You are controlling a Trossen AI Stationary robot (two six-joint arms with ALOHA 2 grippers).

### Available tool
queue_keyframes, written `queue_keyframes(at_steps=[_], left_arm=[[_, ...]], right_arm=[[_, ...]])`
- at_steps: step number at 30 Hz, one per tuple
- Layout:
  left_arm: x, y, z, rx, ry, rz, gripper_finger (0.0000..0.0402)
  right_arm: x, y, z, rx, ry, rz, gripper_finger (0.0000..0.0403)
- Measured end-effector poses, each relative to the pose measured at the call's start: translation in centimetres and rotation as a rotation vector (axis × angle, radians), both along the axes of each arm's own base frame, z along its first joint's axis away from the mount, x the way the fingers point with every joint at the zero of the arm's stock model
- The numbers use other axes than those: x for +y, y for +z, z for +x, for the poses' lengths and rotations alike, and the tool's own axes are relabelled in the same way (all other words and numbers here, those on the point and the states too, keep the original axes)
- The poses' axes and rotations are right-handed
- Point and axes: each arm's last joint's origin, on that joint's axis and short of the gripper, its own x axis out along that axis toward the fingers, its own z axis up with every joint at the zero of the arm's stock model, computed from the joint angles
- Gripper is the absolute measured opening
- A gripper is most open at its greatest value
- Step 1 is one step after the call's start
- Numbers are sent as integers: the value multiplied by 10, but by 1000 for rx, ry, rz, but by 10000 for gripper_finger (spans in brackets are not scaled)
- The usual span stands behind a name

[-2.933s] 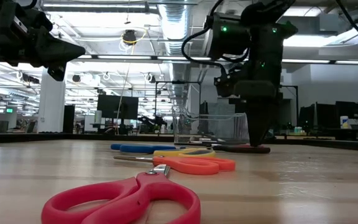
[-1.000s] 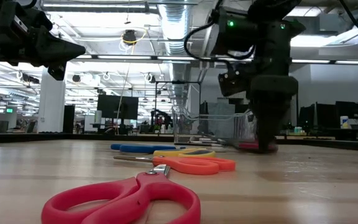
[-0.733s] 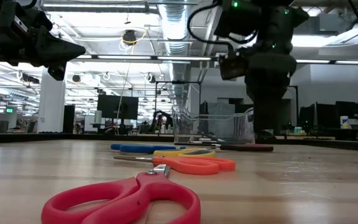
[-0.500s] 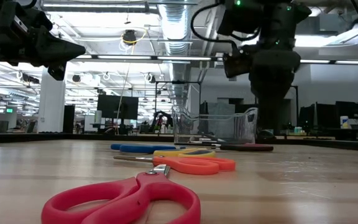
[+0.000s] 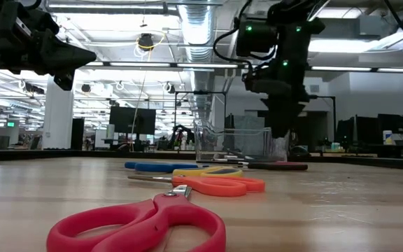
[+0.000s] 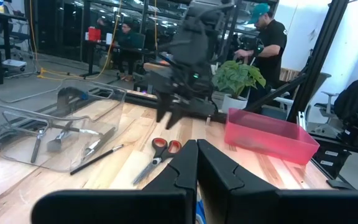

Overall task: Pick & Place Paint Supplies
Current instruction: Put the black scissor into the red bin

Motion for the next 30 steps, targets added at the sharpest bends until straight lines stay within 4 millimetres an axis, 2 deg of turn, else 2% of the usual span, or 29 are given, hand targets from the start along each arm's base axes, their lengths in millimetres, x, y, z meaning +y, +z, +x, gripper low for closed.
queue_keyframes(at_steps=[7, 11, 16, 20, 24, 30], left_arm=[[0, 0, 0, 0, 0, 0, 0], [0, 0, 0, 0, 0, 0, 0], [0, 0, 0, 0, 0, 0, 0], [0, 0, 0, 0, 0, 0, 0], [0, 0, 0, 0, 0, 0, 0], [0, 0, 0, 0, 0, 0, 0]], right_arm=[[-25, -4, -3, -15, -247, 23, 154], [-25, -11, -1, -26, -358, 47, 163], [-21, -30, 4, 20, -449, 72, 184], [-16, -50, 8, 76, -466, 72, 199], [-16, -56, 10, 96, -469, 70, 201], [-14, -57, 11, 98, -450, 135, 161]])
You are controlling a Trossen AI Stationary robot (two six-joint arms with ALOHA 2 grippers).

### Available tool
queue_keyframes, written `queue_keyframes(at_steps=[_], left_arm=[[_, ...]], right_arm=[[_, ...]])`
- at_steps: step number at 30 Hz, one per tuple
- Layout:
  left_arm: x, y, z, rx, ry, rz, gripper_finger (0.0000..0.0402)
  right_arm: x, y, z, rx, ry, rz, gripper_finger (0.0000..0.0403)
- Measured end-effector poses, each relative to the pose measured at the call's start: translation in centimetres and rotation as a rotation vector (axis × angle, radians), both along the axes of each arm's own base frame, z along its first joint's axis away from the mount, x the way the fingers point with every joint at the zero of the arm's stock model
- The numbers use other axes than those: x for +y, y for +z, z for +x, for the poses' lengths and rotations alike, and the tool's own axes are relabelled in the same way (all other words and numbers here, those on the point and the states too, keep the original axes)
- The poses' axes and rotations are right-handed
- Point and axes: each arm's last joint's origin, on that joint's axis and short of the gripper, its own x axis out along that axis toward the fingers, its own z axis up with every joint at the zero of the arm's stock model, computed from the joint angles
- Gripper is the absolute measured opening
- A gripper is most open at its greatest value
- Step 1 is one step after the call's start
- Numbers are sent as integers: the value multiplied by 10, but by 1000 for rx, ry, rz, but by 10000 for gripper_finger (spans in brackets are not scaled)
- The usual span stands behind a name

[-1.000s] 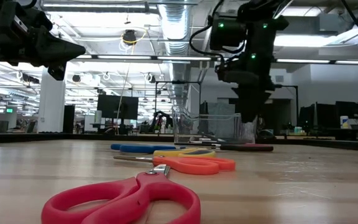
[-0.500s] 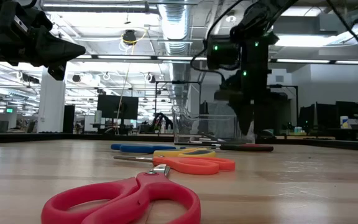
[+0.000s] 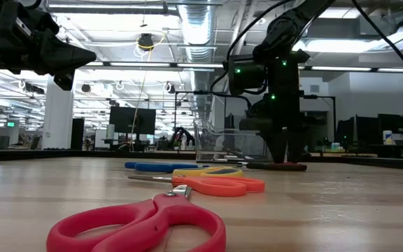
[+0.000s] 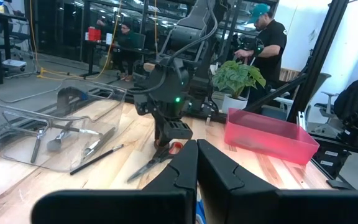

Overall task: Pick & Place Paint Supplies
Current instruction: Put the black scissor into the red bin

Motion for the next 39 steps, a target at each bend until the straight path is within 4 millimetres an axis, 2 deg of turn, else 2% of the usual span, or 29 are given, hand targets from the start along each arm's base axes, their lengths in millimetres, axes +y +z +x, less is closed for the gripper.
queue_keyframes(at_steps=[8, 10, 14, 21, 28, 39], left_arm=[[0, 0, 0, 0, 0, 0, 0], [0, 0, 0, 0, 0, 0, 0], [0, 0, 0, 0, 0, 0, 0], [0, 0, 0, 0, 0, 0, 0], [0, 0, 0, 0, 0, 0, 0], [0, 0, 0, 0, 0, 0, 0]], right_arm=[[8, -1, 2, -7, 41, 30, 36], [9, -1, 2, -4, 54, 34, 15], [11, -1, 2, -2, 63, 35, 23], [25, 7, -1, -6, 102, 54, 9], [35, 30, -3, -92, 128, 15, 6], [64, 78, -15, -254, 217, -2, 5]])
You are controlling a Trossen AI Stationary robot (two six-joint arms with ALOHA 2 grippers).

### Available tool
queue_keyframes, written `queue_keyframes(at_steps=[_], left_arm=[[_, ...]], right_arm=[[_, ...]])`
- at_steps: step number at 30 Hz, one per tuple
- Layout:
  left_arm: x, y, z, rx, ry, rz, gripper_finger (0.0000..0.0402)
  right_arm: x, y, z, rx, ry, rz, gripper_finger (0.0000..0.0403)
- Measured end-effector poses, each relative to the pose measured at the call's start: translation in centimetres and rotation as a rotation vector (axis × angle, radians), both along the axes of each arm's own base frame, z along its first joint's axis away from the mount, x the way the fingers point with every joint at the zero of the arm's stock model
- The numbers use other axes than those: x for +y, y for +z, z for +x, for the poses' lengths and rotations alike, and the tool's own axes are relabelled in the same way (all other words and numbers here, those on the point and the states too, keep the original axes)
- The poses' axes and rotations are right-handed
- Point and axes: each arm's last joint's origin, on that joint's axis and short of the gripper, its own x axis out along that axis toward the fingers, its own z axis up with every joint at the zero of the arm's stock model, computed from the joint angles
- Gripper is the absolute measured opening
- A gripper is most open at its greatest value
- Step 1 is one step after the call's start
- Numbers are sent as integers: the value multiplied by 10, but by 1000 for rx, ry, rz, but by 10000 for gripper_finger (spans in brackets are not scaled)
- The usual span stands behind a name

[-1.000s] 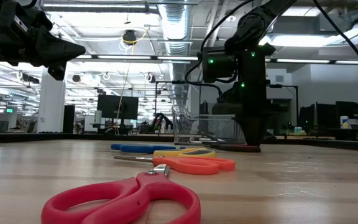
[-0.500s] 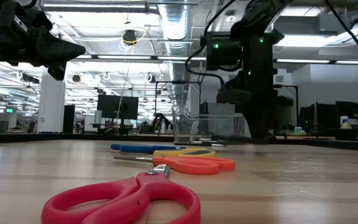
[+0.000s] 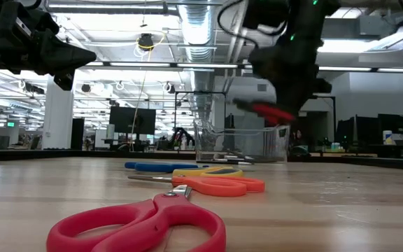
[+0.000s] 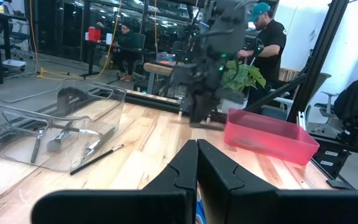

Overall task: Pick & Place Paint Supplies
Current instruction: Put the black scissor into the red bin

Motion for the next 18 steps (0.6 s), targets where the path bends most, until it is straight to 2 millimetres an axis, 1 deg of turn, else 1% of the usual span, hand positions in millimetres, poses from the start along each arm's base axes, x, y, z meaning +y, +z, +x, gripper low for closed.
queue_keyframes(at_steps=[11, 15, 18], left_arm=[[0, 0, 0, 0, 0, 0, 0], [0, 0, 0, 0, 0, 0, 0], [0, 0, 0, 0, 0, 0, 0]], right_arm=[[30, 34, -19, -116, 79, 15, 5], [36, 40, -24, -126, 84, 13, 4], [35, 39, -27, -100, 71, -15, 3]])
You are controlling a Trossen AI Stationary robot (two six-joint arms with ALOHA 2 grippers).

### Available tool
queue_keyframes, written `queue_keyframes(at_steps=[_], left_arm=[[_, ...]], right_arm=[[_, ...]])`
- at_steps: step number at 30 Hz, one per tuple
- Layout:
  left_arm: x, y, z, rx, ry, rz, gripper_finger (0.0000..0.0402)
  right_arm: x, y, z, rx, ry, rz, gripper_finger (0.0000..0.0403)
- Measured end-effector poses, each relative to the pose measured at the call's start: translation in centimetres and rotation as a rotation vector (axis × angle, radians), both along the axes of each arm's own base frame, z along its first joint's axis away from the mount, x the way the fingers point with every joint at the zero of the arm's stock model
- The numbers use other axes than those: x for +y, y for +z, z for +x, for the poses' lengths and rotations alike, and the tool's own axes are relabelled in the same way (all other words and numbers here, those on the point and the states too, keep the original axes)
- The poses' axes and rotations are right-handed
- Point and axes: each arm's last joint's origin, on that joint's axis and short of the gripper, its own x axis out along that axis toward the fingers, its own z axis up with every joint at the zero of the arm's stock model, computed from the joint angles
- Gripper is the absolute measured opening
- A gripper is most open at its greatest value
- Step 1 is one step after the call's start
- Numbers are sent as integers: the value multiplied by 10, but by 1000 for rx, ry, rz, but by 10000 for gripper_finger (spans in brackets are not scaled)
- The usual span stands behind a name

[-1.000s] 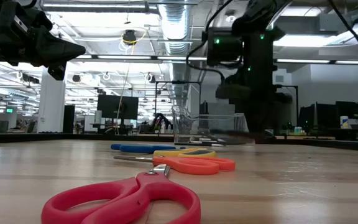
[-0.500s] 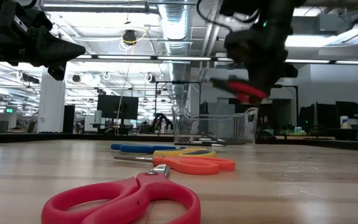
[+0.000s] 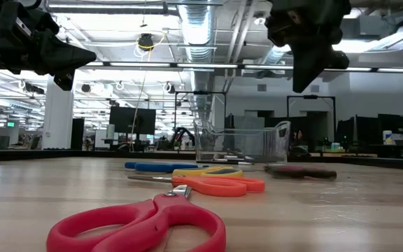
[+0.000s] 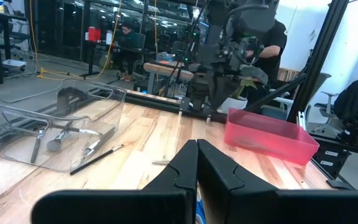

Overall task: Pick & Place Paint Supplies
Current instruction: Put the black scissor into the red bin

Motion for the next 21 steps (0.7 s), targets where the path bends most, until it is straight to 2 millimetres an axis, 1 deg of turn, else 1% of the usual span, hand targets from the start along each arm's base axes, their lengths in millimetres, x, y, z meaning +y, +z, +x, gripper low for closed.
queue_keyframes(at_steps=[9, 15, 18, 21], left_arm=[[0, 0, 0, 0, 0, 0, 0], [0, 0, 0, 2, 0, 0, 0], [0, 0, 0, -1, 0, 0, 0], [0, 0, 0, 0, 0, 0, 0]], right_arm=[[0, -19, 4, 126, 15, -37, 1], [-1, -25, 9, 124, 17, -39, 1], [-3, -24, 13, 89, 13, -35, 23], [-6, -23, 18, 44, 18, -35, 67]])
